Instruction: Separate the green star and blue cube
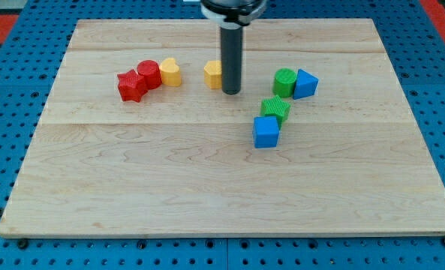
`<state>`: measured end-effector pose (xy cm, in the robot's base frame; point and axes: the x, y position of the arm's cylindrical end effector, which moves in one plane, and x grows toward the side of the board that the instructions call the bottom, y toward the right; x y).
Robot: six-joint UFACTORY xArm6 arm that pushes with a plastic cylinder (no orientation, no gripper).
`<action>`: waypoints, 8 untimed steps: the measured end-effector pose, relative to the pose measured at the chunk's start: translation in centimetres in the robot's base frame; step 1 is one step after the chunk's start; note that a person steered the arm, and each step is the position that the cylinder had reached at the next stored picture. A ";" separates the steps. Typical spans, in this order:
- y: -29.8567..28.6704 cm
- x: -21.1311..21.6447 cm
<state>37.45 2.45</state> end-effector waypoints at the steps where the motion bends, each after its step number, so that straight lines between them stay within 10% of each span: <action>1: 0.9 -1.5; 5: -1.6 -2.0; 8: 0.4 8.5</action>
<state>45.97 2.82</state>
